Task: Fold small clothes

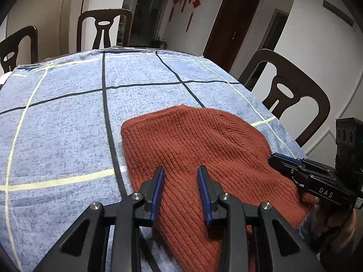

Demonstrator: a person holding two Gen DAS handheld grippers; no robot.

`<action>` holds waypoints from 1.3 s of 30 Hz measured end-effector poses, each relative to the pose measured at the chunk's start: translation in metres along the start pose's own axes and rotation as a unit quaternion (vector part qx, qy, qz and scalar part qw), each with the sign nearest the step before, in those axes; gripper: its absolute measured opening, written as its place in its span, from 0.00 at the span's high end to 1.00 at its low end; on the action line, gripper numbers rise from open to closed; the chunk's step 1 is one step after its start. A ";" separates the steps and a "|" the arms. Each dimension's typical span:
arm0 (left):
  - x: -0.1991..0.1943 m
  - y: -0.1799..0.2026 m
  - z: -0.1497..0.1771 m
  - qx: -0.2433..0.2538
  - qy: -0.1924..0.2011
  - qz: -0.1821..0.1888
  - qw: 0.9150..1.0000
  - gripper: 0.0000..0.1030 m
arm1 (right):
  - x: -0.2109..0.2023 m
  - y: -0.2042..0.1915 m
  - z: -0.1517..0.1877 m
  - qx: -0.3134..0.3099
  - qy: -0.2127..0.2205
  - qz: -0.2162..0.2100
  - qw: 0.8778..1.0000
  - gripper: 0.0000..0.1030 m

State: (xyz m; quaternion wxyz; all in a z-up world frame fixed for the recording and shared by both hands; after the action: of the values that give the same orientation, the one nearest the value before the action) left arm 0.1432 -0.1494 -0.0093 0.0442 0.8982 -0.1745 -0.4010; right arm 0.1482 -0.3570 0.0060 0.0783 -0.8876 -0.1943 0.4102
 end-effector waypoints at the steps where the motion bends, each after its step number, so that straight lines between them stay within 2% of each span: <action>1: -0.005 0.001 -0.001 0.001 0.002 -0.002 1.000 0.69 | -0.007 -0.004 0.000 -0.008 0.008 0.000 1.000 0.85; 4: -0.030 0.008 0.006 0.016 0.023 -0.003 1.000 0.69 | -0.033 -0.016 0.008 -0.030 0.020 -0.021 0.999 0.84; 7: -0.049 0.018 0.022 0.030 0.030 0.007 0.999 0.69 | -0.040 -0.026 0.023 -0.057 0.014 -0.022 0.998 0.84; 10: -0.049 0.027 0.037 0.045 0.015 0.003 0.999 0.68 | -0.024 -0.018 0.040 -0.069 -0.018 0.013 0.997 0.84; 12: -0.046 0.027 0.041 0.050 0.018 -0.016 0.998 0.66 | -0.025 -0.012 0.042 -0.054 -0.012 0.002 0.998 0.84; 23: -0.041 0.025 0.039 0.042 0.014 -0.025 0.999 0.63 | -0.026 -0.016 0.048 -0.069 -0.007 0.015 0.997 0.84; 31: -0.041 0.024 0.036 0.039 0.009 -0.024 0.999 0.61 | -0.032 -0.020 0.037 -0.069 -0.003 0.017 0.997 0.82; 35: -0.047 0.024 0.028 0.043 0.020 -0.036 0.998 0.61 | -0.040 -0.030 0.019 -0.073 0.027 0.014 0.997 0.81; 39: -0.045 0.019 0.018 0.038 0.028 -0.050 0.998 0.61 | -0.024 -0.034 0.012 -0.081 0.023 0.016 0.996 0.81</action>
State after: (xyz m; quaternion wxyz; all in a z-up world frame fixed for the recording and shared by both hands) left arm 0.0969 -0.1501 0.0147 -0.0051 0.9177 -0.1427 -0.3707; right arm 0.1151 -0.3365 0.0251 0.0043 -0.9033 -0.2106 0.3737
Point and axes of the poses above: each gripper's, at about its wrist camera, not at the fingertips, and x roughly the way its jaws point, y to its right, z to its underside, the point moved 4 cm from there along x, roughly the way its jaws point, and after that the axes turned 4 degrees about x, right-handed, at the moved point
